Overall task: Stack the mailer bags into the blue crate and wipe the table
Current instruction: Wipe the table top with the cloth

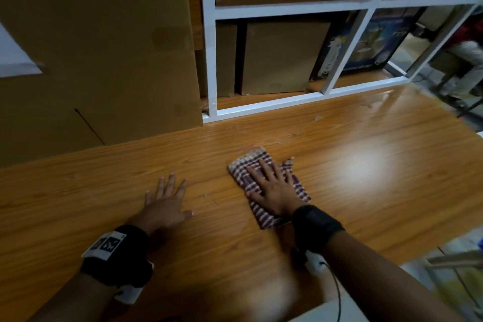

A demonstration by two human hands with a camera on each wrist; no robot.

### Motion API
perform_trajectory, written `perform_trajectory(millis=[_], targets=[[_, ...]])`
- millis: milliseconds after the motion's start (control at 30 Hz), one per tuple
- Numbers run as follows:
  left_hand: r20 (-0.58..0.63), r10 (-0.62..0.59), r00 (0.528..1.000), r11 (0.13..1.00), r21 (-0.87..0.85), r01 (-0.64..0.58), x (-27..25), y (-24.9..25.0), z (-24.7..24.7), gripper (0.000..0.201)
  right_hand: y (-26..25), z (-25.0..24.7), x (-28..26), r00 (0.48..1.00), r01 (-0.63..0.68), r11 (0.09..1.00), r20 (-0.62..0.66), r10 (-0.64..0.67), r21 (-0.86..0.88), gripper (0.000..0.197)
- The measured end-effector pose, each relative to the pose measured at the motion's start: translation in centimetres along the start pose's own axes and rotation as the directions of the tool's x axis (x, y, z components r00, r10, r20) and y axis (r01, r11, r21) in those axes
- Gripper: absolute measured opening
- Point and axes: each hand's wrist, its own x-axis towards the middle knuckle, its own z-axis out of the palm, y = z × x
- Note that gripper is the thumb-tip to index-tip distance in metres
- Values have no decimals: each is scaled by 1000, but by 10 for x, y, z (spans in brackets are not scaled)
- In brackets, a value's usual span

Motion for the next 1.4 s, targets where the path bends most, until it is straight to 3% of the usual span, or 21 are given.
perform_trajectory(millis=[133,267,333,433,533,667,733,800,900,967,1067,1133,1200,1267,1333,1400], targets=[[-76,-38,996,999,-18,36,-29,15,46,85,89,-3,-40,962,-264,957,-40,271,124,72],[-100,-63,993,998,-5,63,-57,39,81,87,113,5,-75,932,-354,921,-18,361,164,72],[-103,-69,992,998,-6,68,-69,52,92,86,88,12,-85,951,-301,942,-23,307,148,73],[-80,-105,991,994,-37,102,-81,67,106,86,30,29,-102,996,-86,994,8,85,70,74],[-116,-121,986,992,-57,115,-91,77,123,87,-14,50,-134,992,119,993,34,-119,-3,72],[-138,-135,981,988,-88,123,-104,88,145,82,1,60,-161,973,230,970,29,-228,-77,71],[-142,-140,980,987,-94,127,-109,92,153,81,37,55,-164,986,166,985,-8,-167,-52,71],[-131,-136,982,988,-96,124,-116,97,158,83,84,48,-167,999,23,1000,-49,-23,5,72],[-138,-136,981,988,-90,124,-125,106,160,92,148,42,-179,968,-213,972,-112,223,99,73],[-143,-144,979,986,-98,131,-129,114,158,97,162,41,-186,922,-342,924,-130,365,169,73],[-111,-165,980,982,-108,153,-130,126,146,104,131,46,-187,874,-432,872,-133,468,228,72],[-72,-174,982,983,-73,169,-126,135,133,108,91,51,-187,922,-342,923,-125,366,175,73],[-34,-170,985,984,-49,168,-121,142,118,113,48,59,-194,985,-131,988,-99,139,81,72],[-11,-153,988,988,-13,153,-116,149,103,115,23,66,-201,997,61,998,-43,-60,33,70],[-12,-125,992,992,30,125,-109,153,91,114,27,67,-199,991,133,991,-26,-132,9,70],[-21,-99,995,993,62,100,-99,153,81,114,52,61,-186,994,100,995,-38,-100,9,71]])
